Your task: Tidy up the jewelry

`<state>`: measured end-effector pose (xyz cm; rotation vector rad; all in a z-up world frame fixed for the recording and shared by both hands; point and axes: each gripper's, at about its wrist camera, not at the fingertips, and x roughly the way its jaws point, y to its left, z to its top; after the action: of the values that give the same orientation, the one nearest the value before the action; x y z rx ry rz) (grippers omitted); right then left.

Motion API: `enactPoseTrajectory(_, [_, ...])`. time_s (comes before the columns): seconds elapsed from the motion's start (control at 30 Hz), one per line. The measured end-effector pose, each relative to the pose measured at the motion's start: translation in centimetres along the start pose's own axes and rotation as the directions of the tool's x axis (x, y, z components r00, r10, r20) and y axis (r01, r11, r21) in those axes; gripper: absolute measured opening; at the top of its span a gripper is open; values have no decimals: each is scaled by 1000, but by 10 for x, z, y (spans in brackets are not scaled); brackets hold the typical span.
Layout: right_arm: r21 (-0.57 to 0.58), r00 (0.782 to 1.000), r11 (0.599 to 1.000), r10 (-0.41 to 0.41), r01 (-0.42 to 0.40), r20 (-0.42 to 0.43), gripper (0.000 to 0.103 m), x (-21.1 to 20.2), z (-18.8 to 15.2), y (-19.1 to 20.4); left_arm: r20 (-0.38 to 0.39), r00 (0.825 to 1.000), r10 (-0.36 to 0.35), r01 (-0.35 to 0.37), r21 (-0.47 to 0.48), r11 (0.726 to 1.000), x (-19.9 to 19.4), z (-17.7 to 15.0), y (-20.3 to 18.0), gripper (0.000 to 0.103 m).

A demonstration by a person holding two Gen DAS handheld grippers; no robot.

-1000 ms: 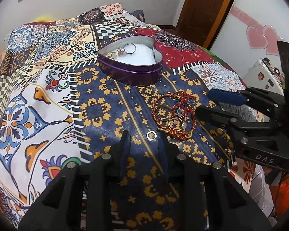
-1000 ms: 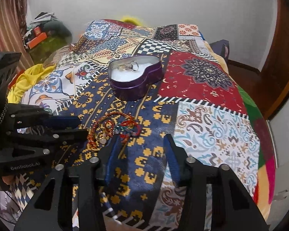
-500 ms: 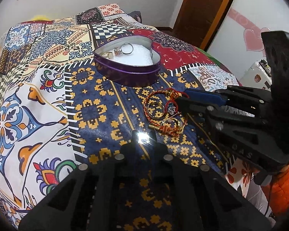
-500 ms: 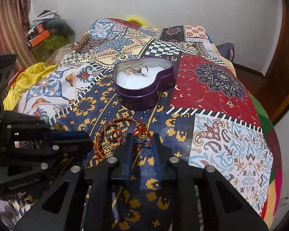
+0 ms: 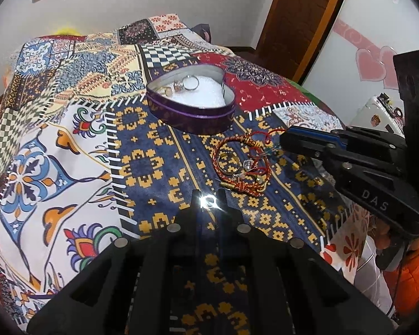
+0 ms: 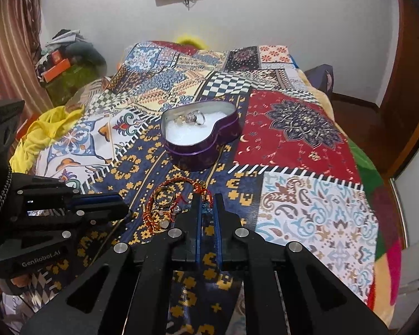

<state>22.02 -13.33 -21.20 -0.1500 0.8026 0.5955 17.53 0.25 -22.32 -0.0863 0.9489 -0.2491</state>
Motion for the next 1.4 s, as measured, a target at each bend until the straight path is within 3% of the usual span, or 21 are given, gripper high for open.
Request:
enactPoseTrajectory(0.9, [-24,975,999,-33,39,219,7,-56,61,5,201,979,19,-17,-11,1000,-58,64,11,8])
enactPoseTrajectory(1.4, [-40,957,999,-18,31,290,7,-56,94,8,187,982,6,-6,-2,1000,-31,88,18,8])
